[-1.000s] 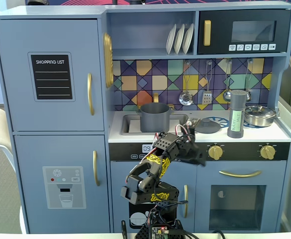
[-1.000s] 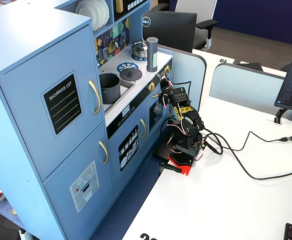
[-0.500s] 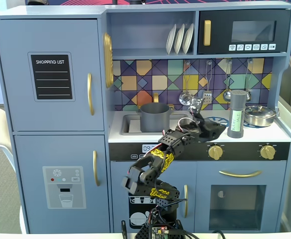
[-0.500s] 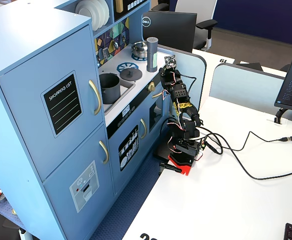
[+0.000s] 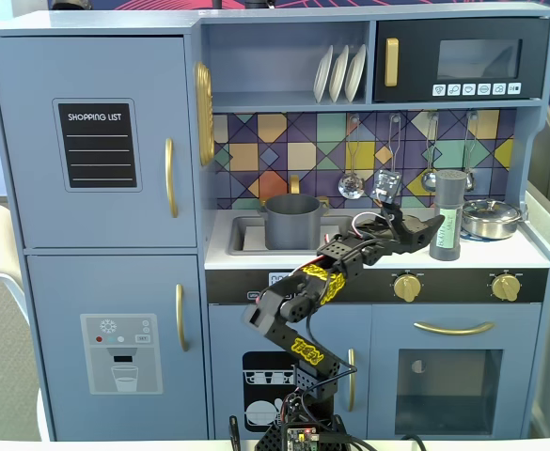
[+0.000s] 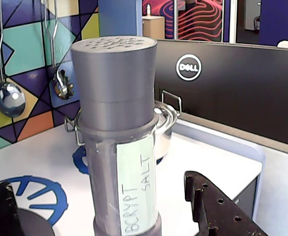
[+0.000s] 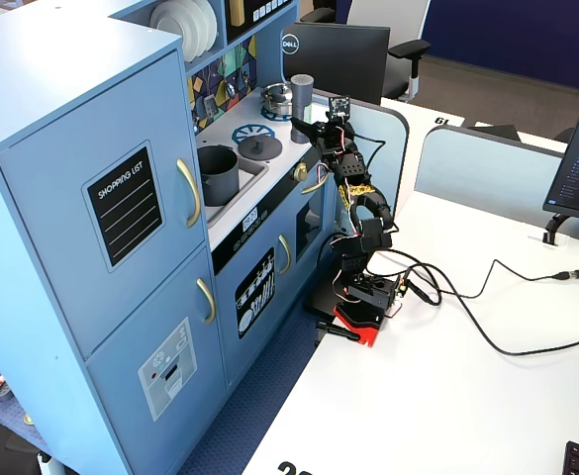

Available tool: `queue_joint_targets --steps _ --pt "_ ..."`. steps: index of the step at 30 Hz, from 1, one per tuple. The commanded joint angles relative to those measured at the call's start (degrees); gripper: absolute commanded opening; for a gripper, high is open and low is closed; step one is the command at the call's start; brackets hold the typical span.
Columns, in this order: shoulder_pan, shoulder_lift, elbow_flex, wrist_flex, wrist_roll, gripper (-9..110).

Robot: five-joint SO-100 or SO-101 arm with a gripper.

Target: Put salt in the gray recipient

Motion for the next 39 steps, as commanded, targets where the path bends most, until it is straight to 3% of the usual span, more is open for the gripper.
queue_joint_targets --steps 1,19,39 --pt "0.70 -2.99 -4.39 -4.48 1.14 50" --pt "0.53 -21.97 -18.81 -7.65 -2.90 51" --pt "-2.20 -42.01 -39.46 -7.91 -4.57 44"
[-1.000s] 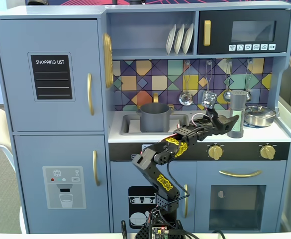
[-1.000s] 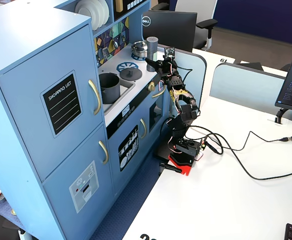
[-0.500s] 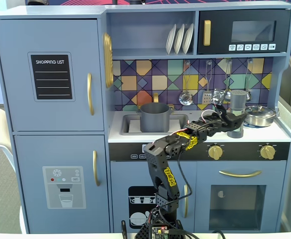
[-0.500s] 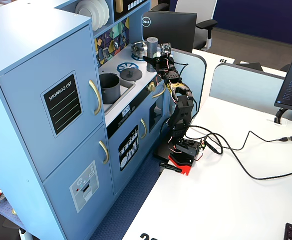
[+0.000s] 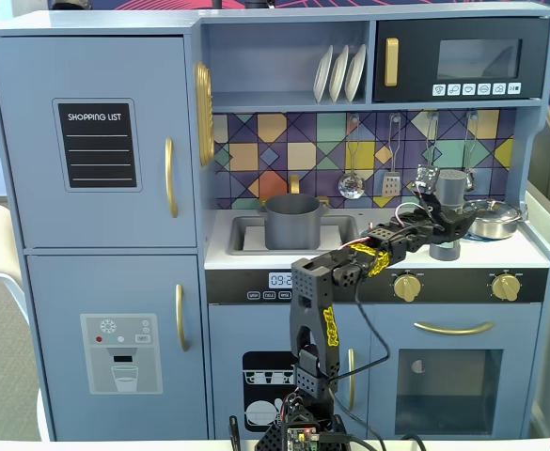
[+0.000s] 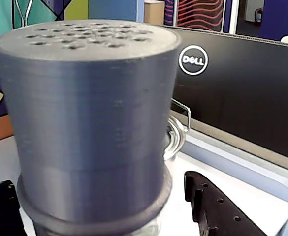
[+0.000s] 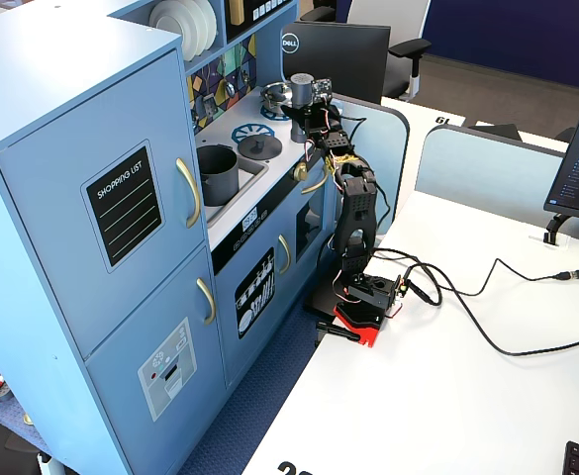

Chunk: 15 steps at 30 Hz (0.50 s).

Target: Put salt in the gray recipient

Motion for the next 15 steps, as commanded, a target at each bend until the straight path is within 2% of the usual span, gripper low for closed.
queue_joint_targets --steps 1,5,6,9,10,15 --pt "-1.76 -1.49 -7.73 -1.41 -0.53 43" --pt "-2.37 -3.60 -9.93 -1.23 -0.53 37" --pt "-2.64 -3.78 -10.02 -1.41 -0.62 31" --pt "-2.99 -3.69 -9.76 -1.41 -3.52 5" --pt "-3.08 -3.43 -9.67 -1.41 -3.52 0" --pt "-2.99 -0.62 -8.44 -4.39 -1.14 0"
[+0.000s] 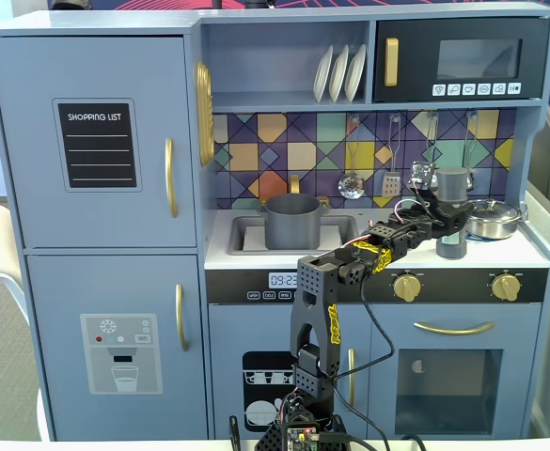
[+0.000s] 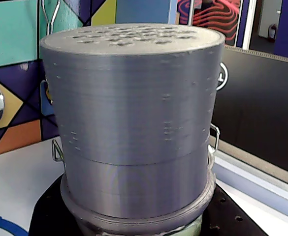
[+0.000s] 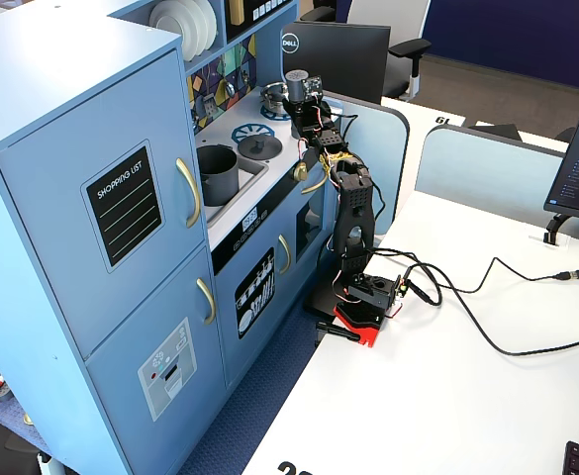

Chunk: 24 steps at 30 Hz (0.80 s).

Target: Put salt in the gray recipient

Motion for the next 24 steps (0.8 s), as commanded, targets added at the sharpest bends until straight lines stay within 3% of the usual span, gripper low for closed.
queue_joint_targets --steps 1,5,10,17,24 --pt "-0.79 4.66 -3.43 -2.99 1.67 0" --pt "-2.29 9.67 -5.01 -0.79 6.59 0" --pt "-8.44 19.69 -8.79 16.79 19.95 0" --pt "-22.24 24.96 -20.04 41.84 50.89 0" --pt "-40.25 29.71 -18.98 44.74 78.40 0"
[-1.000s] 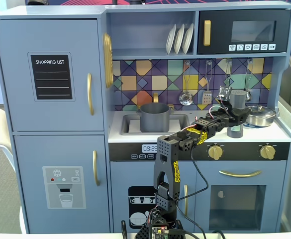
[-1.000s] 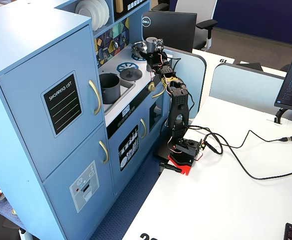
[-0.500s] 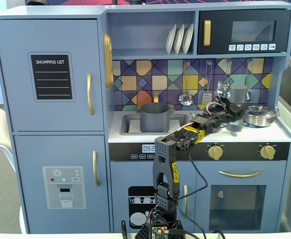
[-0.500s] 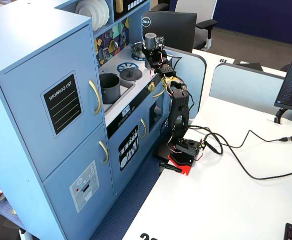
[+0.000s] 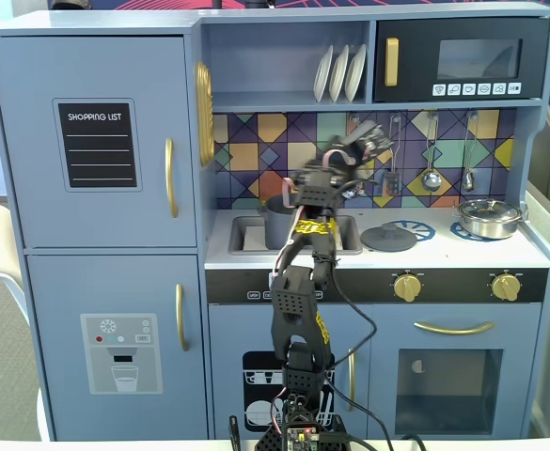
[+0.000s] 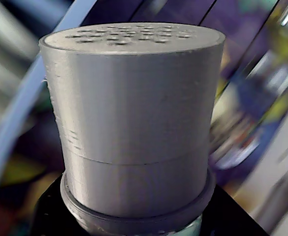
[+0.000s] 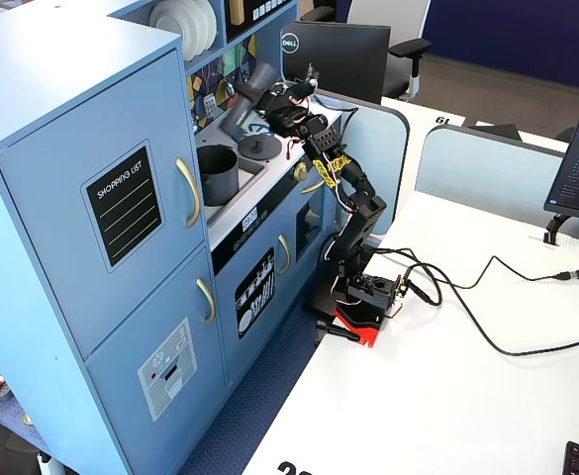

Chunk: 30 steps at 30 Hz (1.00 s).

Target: Put salt in the gray recipient

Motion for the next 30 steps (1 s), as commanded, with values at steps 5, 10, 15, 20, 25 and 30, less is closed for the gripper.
queue_joint_targets --steps 5,10,15,20,25,30 --pt "-18.72 6.06 -1.23 -0.26 27.69 0" --pt "-21.09 3.87 -0.79 -0.88 46.67 0" --pt "-21.09 1.85 0.09 -1.58 59.59 0" --pt "-22.50 0.88 0.09 -3.96 67.68 0" --pt "-25.93 0.26 -0.35 -7.47 72.51 0" --pt "-24.26 -0.35 -0.26 -4.22 79.45 0"
